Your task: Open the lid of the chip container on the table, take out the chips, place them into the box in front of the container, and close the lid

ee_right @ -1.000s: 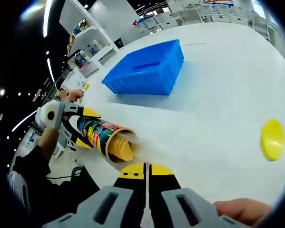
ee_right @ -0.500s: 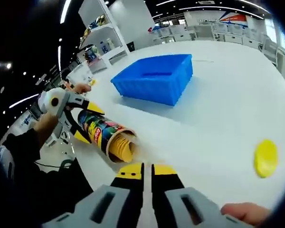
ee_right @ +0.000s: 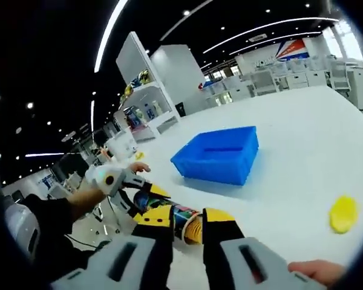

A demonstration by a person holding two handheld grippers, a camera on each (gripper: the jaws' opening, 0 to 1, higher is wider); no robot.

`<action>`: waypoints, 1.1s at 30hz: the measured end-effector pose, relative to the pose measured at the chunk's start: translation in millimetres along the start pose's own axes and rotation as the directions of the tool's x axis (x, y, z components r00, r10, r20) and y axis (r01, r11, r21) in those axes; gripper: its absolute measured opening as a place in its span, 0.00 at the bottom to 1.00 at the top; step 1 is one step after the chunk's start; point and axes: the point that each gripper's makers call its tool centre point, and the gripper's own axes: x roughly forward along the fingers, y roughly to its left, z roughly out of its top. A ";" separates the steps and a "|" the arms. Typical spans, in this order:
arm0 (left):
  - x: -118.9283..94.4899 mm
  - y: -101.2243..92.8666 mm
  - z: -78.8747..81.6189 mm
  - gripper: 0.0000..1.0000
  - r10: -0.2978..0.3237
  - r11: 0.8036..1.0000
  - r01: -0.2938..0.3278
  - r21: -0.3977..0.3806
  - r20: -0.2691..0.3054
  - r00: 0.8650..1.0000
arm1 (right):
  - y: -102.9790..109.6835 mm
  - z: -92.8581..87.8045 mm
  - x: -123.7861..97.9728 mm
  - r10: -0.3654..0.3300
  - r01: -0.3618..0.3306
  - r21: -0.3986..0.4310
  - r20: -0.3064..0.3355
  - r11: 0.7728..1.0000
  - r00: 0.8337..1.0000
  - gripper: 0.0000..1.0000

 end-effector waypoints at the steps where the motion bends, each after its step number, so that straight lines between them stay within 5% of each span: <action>1: 0.0 0.1 -0.1 0.44 0.000 1.000 0.000 0.001 -0.001 1.000 | 0.3 -3.7 1.8 0.003 -0.003 0.001 -0.007 1.000 1.000 0.14; 16: 0.3 2.8 -1.2 0.45 -0.001 1.000 0.001 0.003 -0.002 1.000 | -14.6 -47.1 31.1 -0.022 0.024 0.012 -0.112 1.000 0.993 0.06; 33: 0.9 6.9 -3.8 0.46 0.003 1.000 -0.003 0.014 -0.006 1.000 | -9.0 -63.4 36.7 -0.050 0.050 0.001 -0.140 0.999 0.989 0.03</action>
